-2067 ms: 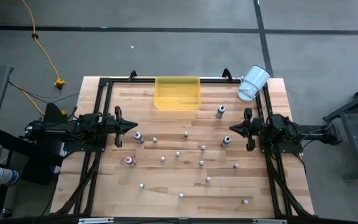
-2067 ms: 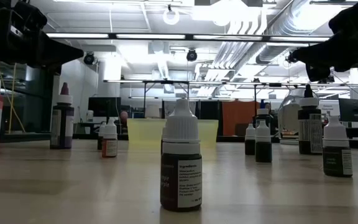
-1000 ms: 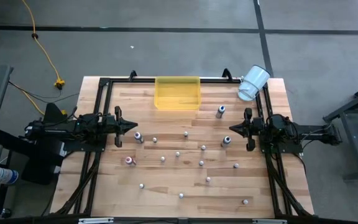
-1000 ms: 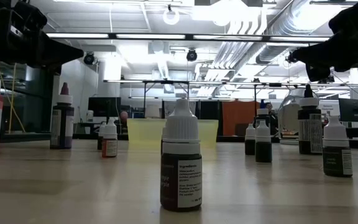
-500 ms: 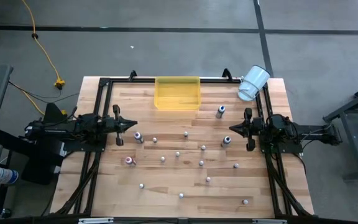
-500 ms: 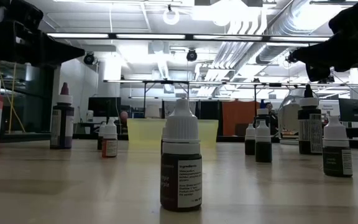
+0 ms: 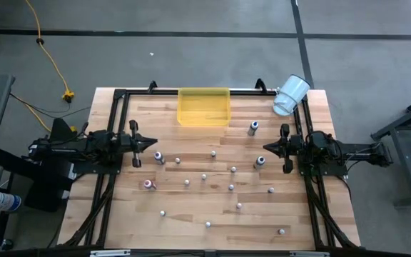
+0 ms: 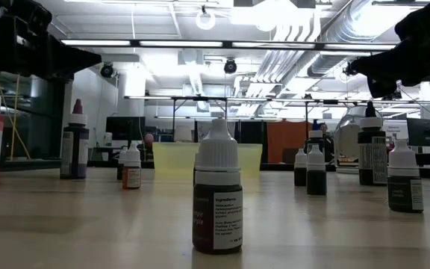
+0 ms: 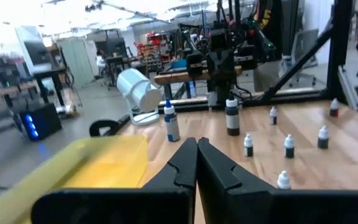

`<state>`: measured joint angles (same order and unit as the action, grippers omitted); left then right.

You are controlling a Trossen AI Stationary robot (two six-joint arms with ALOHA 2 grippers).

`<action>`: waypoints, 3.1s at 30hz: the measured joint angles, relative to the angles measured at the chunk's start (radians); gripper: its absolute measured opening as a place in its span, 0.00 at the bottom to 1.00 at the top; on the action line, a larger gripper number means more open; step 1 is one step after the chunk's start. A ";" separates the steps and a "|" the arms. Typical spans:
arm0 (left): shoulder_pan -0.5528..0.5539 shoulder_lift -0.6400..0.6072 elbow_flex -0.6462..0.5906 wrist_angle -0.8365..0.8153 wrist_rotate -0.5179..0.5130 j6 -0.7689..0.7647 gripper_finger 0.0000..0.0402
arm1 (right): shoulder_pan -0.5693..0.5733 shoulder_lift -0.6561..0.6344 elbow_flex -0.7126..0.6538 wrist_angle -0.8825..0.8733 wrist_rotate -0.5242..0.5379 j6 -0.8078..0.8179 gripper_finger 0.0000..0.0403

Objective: Pick & Place food coloring
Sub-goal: Put the large violet food coloring bottle into the yellow container

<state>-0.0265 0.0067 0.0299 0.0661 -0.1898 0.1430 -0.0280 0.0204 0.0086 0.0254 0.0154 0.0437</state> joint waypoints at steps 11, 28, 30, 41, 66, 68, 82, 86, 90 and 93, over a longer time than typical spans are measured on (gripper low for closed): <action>0.000 0.000 0.002 0.013 0.022 -0.174 0.00 | 0.000 0.000 0.000 0.000 0.000 0.000 0.00; 0.000 0.000 0.002 -0.006 0.071 -0.370 0.00 | 0.000 0.000 0.000 0.000 0.000 0.000 0.00; 0.000 0.000 0.002 -0.016 0.078 -0.377 0.00 | 0.000 0.000 0.000 0.000 0.000 0.000 0.00; 0.000 0.085 0.261 -0.382 -0.039 -0.260 0.00 | 0.000 0.000 0.000 0.000 0.000 0.000 0.00; 0.000 0.971 1.012 -1.233 0.118 -0.320 0.53 | 0.000 0.000 0.000 0.000 0.000 0.000 0.00; 0.000 1.034 1.048 -1.273 0.116 -0.299 0.57 | 0.000 0.000 0.000 0.000 0.000 0.000 0.00; 0.000 1.388 1.154 -1.372 0.129 -0.289 0.60 | 0.000 0.000 0.000 0.000 0.000 0.000 0.00; 0.000 1.445 1.170 -1.368 0.128 -0.390 0.60 | 0.000 0.000 0.000 0.001 0.000 0.000 0.00; 0.000 1.480 1.173 -1.349 0.126 -0.478 0.60 | 0.000 0.000 0.000 0.001 0.000 0.000 0.00; 0.000 1.492 1.173 -1.352 0.096 -0.521 0.60 | 0.000 0.000 0.000 0.001 0.000 0.000 0.00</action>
<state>-0.0261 1.4990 1.2030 -1.2858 -0.0935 -0.3783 -0.0280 0.0204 0.0088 0.0261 0.0154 0.0437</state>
